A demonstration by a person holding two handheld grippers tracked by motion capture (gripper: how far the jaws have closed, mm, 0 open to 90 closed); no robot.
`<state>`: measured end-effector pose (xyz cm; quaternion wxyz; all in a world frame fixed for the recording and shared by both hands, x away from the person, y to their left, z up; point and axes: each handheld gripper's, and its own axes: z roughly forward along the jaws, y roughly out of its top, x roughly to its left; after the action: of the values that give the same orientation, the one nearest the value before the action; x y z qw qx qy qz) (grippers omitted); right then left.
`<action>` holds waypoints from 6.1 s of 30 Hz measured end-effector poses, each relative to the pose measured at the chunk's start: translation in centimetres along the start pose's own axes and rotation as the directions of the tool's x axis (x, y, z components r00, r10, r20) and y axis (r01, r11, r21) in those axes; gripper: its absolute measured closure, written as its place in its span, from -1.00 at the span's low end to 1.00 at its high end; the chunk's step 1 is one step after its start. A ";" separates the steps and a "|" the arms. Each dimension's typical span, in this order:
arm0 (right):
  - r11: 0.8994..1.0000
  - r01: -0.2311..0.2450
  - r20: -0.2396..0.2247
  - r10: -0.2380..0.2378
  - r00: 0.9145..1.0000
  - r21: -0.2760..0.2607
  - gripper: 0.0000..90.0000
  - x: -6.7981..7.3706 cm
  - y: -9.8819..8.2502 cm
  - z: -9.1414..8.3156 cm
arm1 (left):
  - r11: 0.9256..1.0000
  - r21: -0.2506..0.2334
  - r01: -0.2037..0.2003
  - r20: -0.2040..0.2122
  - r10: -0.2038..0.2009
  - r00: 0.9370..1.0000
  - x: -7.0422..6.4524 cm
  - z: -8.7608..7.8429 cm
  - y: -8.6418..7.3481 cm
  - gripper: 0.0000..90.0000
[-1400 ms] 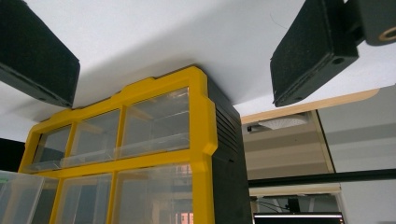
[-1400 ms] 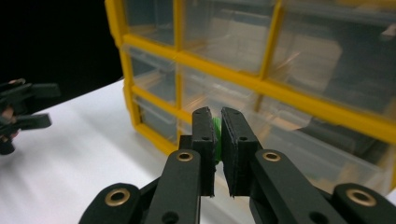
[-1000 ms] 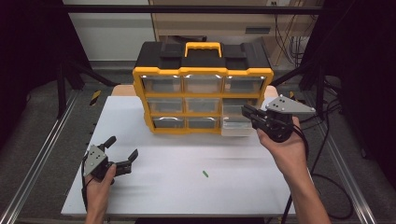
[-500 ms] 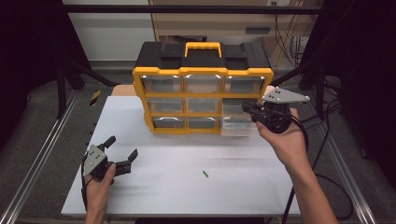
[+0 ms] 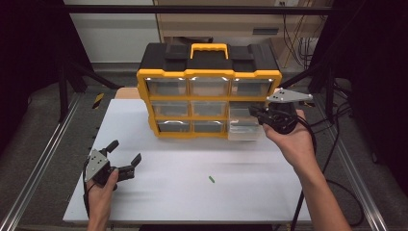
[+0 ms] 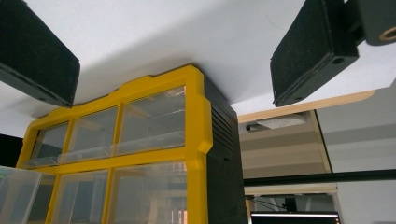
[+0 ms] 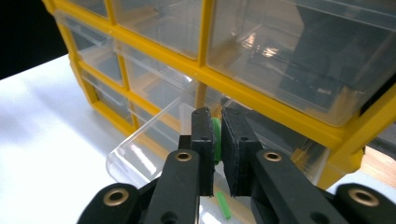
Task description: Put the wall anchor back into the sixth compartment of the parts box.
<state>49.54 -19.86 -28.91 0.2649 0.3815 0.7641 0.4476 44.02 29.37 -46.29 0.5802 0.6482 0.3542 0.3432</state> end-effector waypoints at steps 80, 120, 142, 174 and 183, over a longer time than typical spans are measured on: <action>0.996 -0.015 -0.161 0.030 0.987 0.093 -0.85 10.8 -11.4 3.9 | 1.000 -0.004 -0.009 -0.004 0.009 1.000 0.0 -0.1 0.1 -0.98; 0.960 0.034 -0.184 0.019 0.983 0.276 0.10 13.4 -13.7 7.1 | 1.000 -0.004 -0.007 -0.004 0.007 1.000 0.1 0.0 0.1 -0.97; 0.943 0.059 -0.201 0.008 0.979 0.327 0.63 13.6 -15.3 9.2 | 1.000 0.000 -0.008 0.002 0.008 1.000 0.1 0.2 0.1 -0.97; 0.990 0.014 -0.196 0.014 0.981 0.141 0.88 12.4 -13.8 7.2 | 1.000 0.003 -0.010 0.006 0.010 1.000 -0.1 0.2 0.1 -0.97; 0.999 -0.001 -0.186 0.009 0.982 0.044 0.88 11.8 -11.2 4.6 | 1.000 0.005 -0.010 0.008 0.010 1.000 -0.1 0.2 0.1 -0.97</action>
<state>42.36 -11.43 -41.69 0.1827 0.3455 0.7944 0.4650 44.18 29.16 -46.25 0.5782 0.6528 0.3495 0.3427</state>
